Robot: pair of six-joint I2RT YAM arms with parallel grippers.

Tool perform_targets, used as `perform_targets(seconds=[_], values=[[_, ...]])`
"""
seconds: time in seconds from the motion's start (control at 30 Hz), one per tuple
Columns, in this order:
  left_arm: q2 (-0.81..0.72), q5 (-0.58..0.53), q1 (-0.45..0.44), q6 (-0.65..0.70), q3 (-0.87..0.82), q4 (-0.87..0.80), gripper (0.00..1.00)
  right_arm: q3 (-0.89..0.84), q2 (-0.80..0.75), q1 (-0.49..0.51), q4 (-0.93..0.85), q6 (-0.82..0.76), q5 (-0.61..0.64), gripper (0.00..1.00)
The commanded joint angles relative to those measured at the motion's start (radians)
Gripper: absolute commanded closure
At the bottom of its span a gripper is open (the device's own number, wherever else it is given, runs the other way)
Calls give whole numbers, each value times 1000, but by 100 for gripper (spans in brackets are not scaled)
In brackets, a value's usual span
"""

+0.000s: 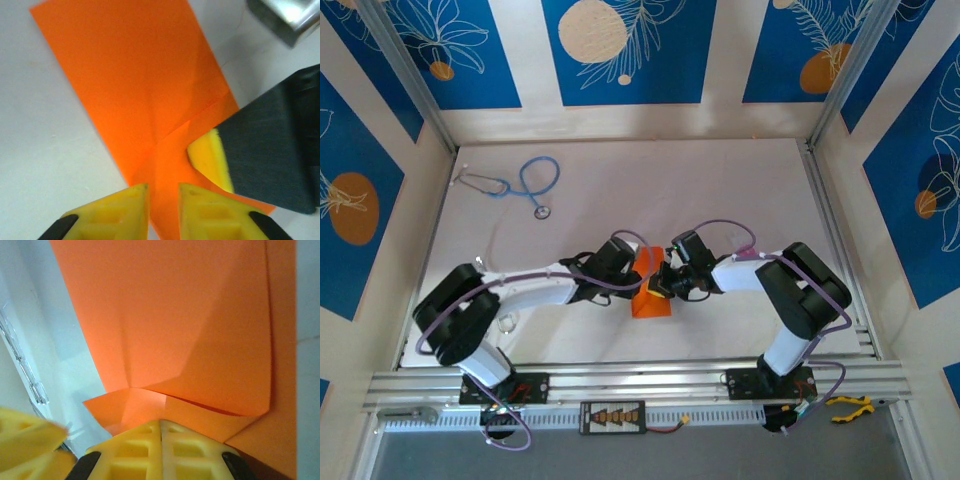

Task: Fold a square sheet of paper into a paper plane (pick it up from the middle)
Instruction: Fold the triangle a second time at the center of the table.

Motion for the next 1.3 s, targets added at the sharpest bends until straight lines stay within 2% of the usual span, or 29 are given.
perform_targets(seconds=[0.0, 0.17, 0.23, 0.43, 0.63, 0.93, 1.27], values=[[-91, -14, 7, -44, 10, -50, 78, -25, 27, -7, -108, 13, 62, 100], [-151, 171, 0, -174, -74, 74, 94, -7, 21, -7, -134, 11, 66, 100], [-137, 234, -9, -187, -84, 97, 96, -7, 18, -7, -135, 13, 65, 100], [-40, 311, -40, -187, -72, 114, 99, -5, 19, -7, -147, 15, 67, 100], [42, 335, -67, -183, -40, 135, 98, -7, 18, -7, -149, 16, 68, 100], [138, 277, -69, -159, -2, 56, 97, -8, 23, -7, -153, 14, 66, 100], [106, 246, -69, -208, -104, 108, 96, -13, 35, -10, -154, 6, 66, 100]])
